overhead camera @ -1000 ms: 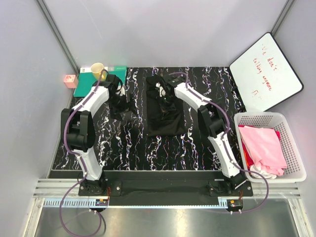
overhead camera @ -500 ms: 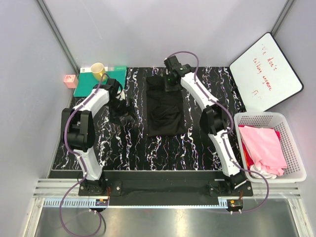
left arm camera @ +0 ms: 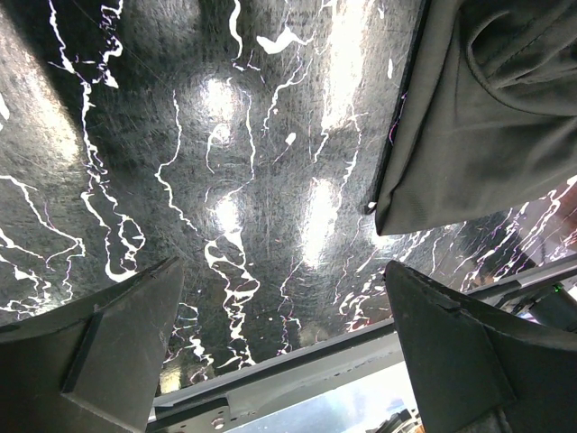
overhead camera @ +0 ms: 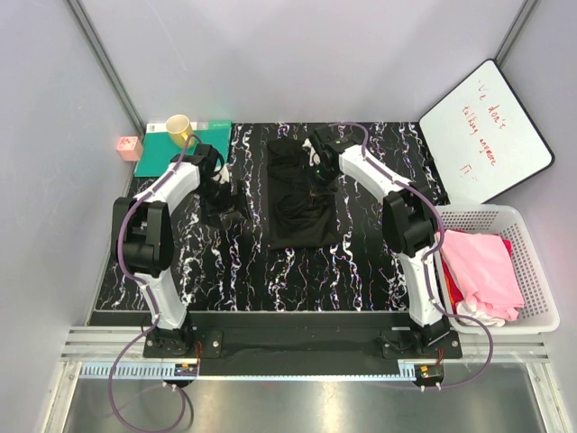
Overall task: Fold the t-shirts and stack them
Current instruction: Fold the folded rectangular tshirt in 1/3 of the way
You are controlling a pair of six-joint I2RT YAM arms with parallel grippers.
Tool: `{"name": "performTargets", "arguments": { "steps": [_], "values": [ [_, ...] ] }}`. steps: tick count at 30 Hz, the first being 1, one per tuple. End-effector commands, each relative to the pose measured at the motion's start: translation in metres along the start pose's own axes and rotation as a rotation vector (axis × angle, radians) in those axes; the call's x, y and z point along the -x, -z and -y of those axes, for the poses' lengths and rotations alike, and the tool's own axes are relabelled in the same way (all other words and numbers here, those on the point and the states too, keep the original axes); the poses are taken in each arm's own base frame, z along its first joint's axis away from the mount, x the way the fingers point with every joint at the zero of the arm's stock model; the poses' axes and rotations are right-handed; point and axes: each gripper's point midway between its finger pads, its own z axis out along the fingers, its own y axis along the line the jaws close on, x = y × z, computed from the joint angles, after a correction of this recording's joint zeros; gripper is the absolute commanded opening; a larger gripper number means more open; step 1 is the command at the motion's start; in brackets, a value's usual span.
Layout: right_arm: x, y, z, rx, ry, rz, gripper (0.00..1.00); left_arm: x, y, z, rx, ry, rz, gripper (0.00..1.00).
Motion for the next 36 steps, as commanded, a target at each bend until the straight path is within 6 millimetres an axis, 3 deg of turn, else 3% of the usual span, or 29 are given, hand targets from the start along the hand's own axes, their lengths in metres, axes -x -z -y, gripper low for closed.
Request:
{"name": "performTargets", "arguments": {
  "steps": [1,5,10,11,12,17,20,23,24,26,27,29,31,34,36],
  "values": [
    [0.000,0.003,-0.025,0.099,0.023,0.011,0.00,0.000,-0.004,0.001,-0.022,-0.014,-0.003,0.99],
    [-0.001,-0.018,-0.027,0.106,0.026,-0.016,0.00,0.000,-0.004,0.000,-0.017,-0.013,-0.004,0.99],
    [0.018,-0.026,-0.031,0.104,0.036,0.018,0.00,-0.002,-0.005,-0.002,-0.014,-0.010,-0.009,0.99],
    [0.014,-0.036,-0.028,0.096,0.030,-0.012,0.00,-0.002,-0.005,-0.002,-0.013,-0.010,-0.009,0.99],
    [0.022,-0.032,-0.033,0.104,0.039,0.002,0.00,-0.002,-0.005,-0.001,-0.014,-0.011,-0.008,0.99],
    [0.018,-0.039,-0.025,0.061,0.044,-0.029,0.00,-0.001,-0.003,-0.001,-0.016,-0.016,-0.003,0.99],
    [0.030,-0.046,-0.013,-0.008,0.051,0.010,0.00,-0.002,-0.005,-0.001,-0.017,-0.017,-0.009,0.99],
    [0.060,-0.049,-0.003,-0.077,0.056,0.102,0.00,-0.003,-0.004,-0.001,-0.016,-0.022,-0.008,0.99],
    [0.079,-0.039,-0.005,-0.083,0.052,0.163,0.00,-0.003,-0.004,-0.002,-0.016,-0.023,-0.008,0.99],
    [0.096,-0.041,0.006,-0.130,0.038,0.216,0.00,-0.006,-0.003,-0.003,-0.013,-0.027,-0.013,0.99],
    [0.113,-0.029,0.005,-0.137,0.033,0.277,0.00,-0.006,-0.003,-0.003,-0.010,-0.029,-0.011,0.99],
    [0.129,-0.019,0.007,-0.129,0.030,0.327,0.00,-0.009,-0.005,-0.006,-0.005,-0.033,-0.020,0.99],
    [0.134,-0.008,0.010,-0.124,0.022,0.343,0.00,-0.011,-0.006,-0.007,-0.003,-0.035,-0.027,0.99],
    [0.120,0.011,0.004,-0.098,0.043,0.314,0.00,-0.013,-0.006,-0.008,0.000,-0.038,-0.031,0.99],
    [0.095,0.019,-0.001,-0.061,0.054,0.250,0.00,-0.011,-0.007,-0.007,-0.004,-0.039,-0.029,0.99]
  ]
}}
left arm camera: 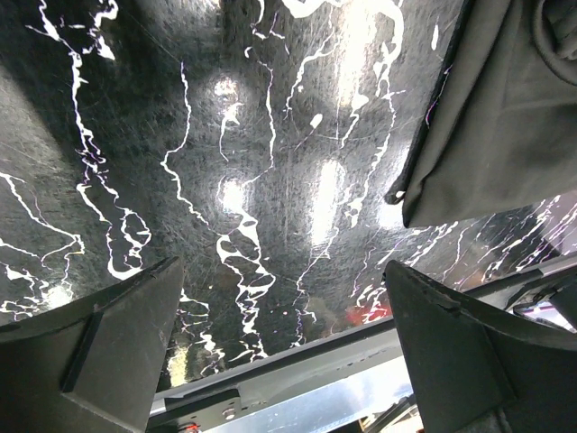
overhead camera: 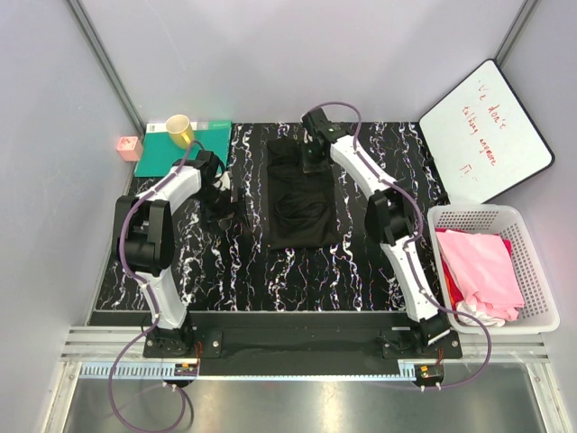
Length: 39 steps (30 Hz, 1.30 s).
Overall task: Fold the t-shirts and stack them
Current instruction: Fold the folded rectangular tshirt in 1/3 of the way
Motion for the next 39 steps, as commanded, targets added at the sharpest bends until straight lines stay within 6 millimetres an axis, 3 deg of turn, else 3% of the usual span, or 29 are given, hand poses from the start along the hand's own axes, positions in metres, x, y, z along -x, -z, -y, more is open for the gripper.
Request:
{"name": "performTargets", "arguments": {
  "steps": [1,2,4,5,7,8,10,16,19,25,30,33,36,39],
  "values": [
    [0.000,0.067,-0.008,0.055,0.022,0.012,0.00,0.005,0.005,0.003,-0.019,-0.030,0.027,0.99],
    [-0.024,0.061,-0.005,0.053,0.014,-0.054,0.00,0.006,0.003,0.003,-0.020,-0.028,0.023,0.99],
    [-0.034,0.073,-0.011,0.093,0.011,-0.069,0.00,0.008,0.003,0.005,-0.025,-0.029,0.029,0.99],
    [-0.055,0.067,-0.008,0.088,-0.002,-0.122,0.00,0.009,0.003,0.005,-0.027,-0.028,0.025,0.99],
    [-0.061,0.073,-0.013,0.114,-0.003,-0.117,0.00,0.010,0.002,0.005,-0.027,-0.027,0.027,0.99],
    [-0.075,0.068,-0.011,0.110,-0.015,-0.148,0.00,0.011,0.003,0.006,-0.029,-0.028,0.029,0.99],
    [-0.079,0.070,-0.017,0.130,-0.019,-0.150,0.00,0.011,0.003,0.006,-0.030,-0.030,0.031,0.99],
    [-0.114,0.047,-0.031,0.146,-0.007,-0.242,0.00,0.007,0.001,0.003,-0.022,-0.031,0.025,0.99],
    [-0.117,0.034,-0.039,0.157,-0.006,-0.251,0.00,0.006,0.001,0.002,-0.021,-0.029,0.026,0.99],
    [-0.095,0.007,-0.056,0.188,0.000,-0.215,0.00,0.002,-0.002,-0.001,-0.014,-0.026,0.020,0.99],
    [-0.085,-0.016,-0.047,0.133,0.028,-0.199,0.00,-0.002,-0.002,-0.004,-0.002,-0.030,0.016,0.99],
    [-0.069,-0.026,-0.035,0.058,0.054,-0.154,0.00,-0.002,-0.002,-0.004,-0.003,-0.031,0.018,0.99],
    [-0.039,-0.024,-0.020,-0.032,0.059,-0.055,0.00,-0.003,-0.001,-0.003,-0.006,-0.031,0.018,0.99],
    [0.008,-0.012,-0.011,-0.057,0.014,0.074,0.00,-0.004,-0.002,-0.003,-0.006,-0.031,0.013,0.99]
  ]
}}
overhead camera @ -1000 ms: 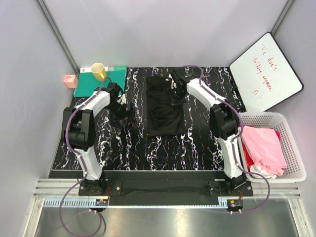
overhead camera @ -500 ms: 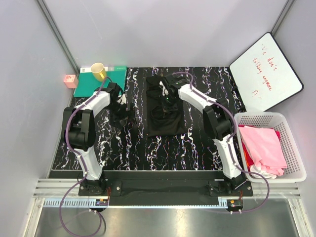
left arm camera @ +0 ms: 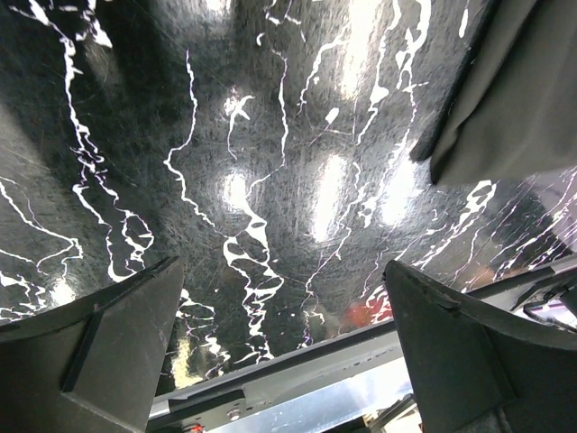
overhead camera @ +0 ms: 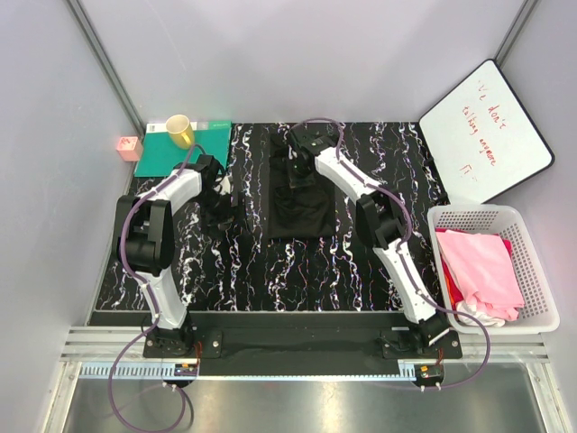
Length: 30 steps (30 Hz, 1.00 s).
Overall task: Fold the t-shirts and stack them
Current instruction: Fold the folded rectangular tshirt in 1/3 of the way, then grab one side of the 2/3 rectangular tshirt with both arms
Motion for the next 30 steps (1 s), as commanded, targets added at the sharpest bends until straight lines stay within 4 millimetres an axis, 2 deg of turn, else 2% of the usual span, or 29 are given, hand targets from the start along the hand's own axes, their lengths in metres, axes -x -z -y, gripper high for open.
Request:
{"name": "performTargets", "arguments": {
  "steps": [1,4,9,10,11,12,13,14,15,16,17,18,19,20,21,22,23,24,25,26,30],
  "values": [
    [0.068,0.026,0.030,-0.127,-0.041,0.216,0.00,0.003,0.007,0.002,-0.013,-0.030,0.032,0.99],
    [0.088,0.038,0.046,-0.168,-0.074,0.280,0.00,0.003,0.007,0.002,-0.012,-0.038,0.028,0.99],
    [0.100,0.054,0.080,-0.253,-0.132,0.327,0.00,0.005,0.002,0.006,-0.037,-0.046,0.013,0.99],
    [0.101,0.058,0.092,-0.261,-0.166,0.328,0.02,0.008,0.002,0.013,-0.060,-0.055,0.019,0.99],
    [0.105,0.073,0.093,-0.258,-0.186,0.346,0.09,0.011,0.002,0.016,-0.072,-0.053,0.021,0.99],
    [0.096,0.071,0.102,-0.264,-0.212,0.316,0.22,0.013,-0.002,0.018,-0.082,-0.051,0.016,0.99],
    [0.095,0.078,0.114,-0.259,-0.236,0.309,0.26,0.018,-0.001,0.025,-0.114,-0.054,0.027,0.99],
    [0.098,0.100,0.115,-0.238,-0.249,0.329,0.28,0.021,-0.004,0.028,-0.131,-0.043,0.023,0.99],
    [0.083,0.096,0.123,-0.236,-0.267,0.282,0.29,0.024,-0.006,0.031,-0.146,-0.037,0.025,0.99],
    [0.076,0.101,0.120,-0.196,-0.280,0.261,0.31,0.031,-0.005,0.039,-0.183,-0.044,0.038,0.99],
    [0.082,0.127,0.125,-0.156,-0.305,0.299,0.32,0.034,-0.009,0.041,-0.195,-0.034,0.035,0.99],
    [0.058,0.117,0.129,-0.128,-0.335,0.233,0.34,0.037,-0.010,0.045,-0.209,-0.035,0.036,0.99],
    [0.058,0.122,0.122,-0.050,-0.343,0.246,0.51,0.043,-0.010,0.052,-0.242,-0.044,0.050,0.99],
    [0.059,0.147,0.120,-0.009,-0.351,0.285,0.59,0.046,-0.014,0.055,-0.257,-0.029,0.042,0.99],
    [0.027,0.132,0.123,0.003,-0.383,0.213,0.64,0.049,-0.015,0.060,-0.276,-0.030,0.047,0.99],
    [0.025,0.136,0.115,0.063,-0.380,0.231,0.73,0.053,-0.017,0.065,-0.304,-0.031,0.056,0.99],
    [0.005,0.138,0.113,0.081,-0.395,0.203,0.76,0.054,-0.021,0.067,-0.311,-0.006,0.047,0.99],
    [-0.005,0.138,0.110,0.100,-0.407,0.185,0.79,0.057,-0.024,0.070,-0.321,-0.006,0.050,0.99],
    [-0.014,0.136,0.103,0.139,-0.410,0.158,0.80,0.061,-0.026,0.073,-0.330,-0.005,0.063,0.99],
    [-0.034,0.131,0.101,0.149,-0.430,0.112,0.84,0.062,-0.031,0.074,-0.335,0.020,0.052,0.99],
    [-0.070,0.121,0.084,0.256,-0.484,0.018,0.89,0.066,-0.046,0.088,-0.347,0.023,0.034,0.99]
  ]
}}
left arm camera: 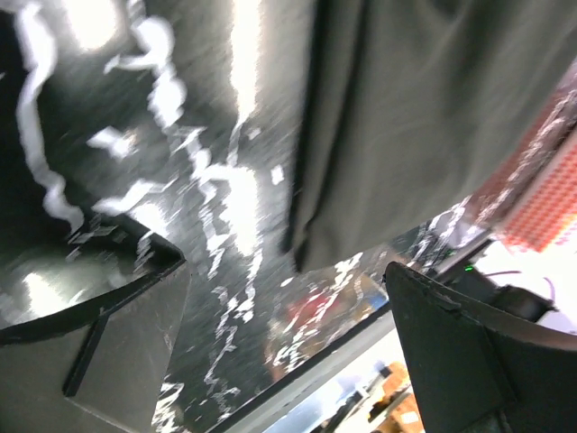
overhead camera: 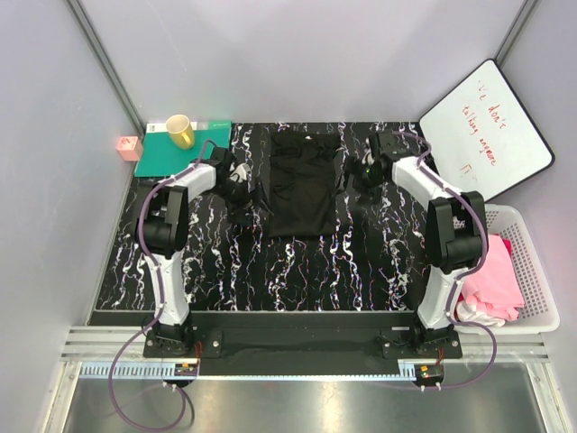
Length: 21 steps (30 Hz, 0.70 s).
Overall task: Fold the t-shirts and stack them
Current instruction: Grab one side of the 2/3 rectangular tshirt with both arms
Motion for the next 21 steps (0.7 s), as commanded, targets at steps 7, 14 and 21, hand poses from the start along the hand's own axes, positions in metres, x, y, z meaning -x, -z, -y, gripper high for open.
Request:
{"name": "performTargets", "arguments": {
  "steps": [7,14,21],
  "values": [
    [-0.063,-0.015,-0.029,0.246,-0.101,-0.206,0.91,0.008,-0.044,0.021,-0.016,0.022,-0.018,0.99],
    [-0.083,-0.020,-0.024,0.249,-0.166,-0.288,0.86,-0.004,-0.052,0.010,0.023,0.074,-0.043,0.88],
    [-0.106,-0.028,-0.008,0.185,-0.209,-0.380,0.83,-0.022,-0.052,-0.017,0.133,0.130,-0.042,0.93]
  ]
}}
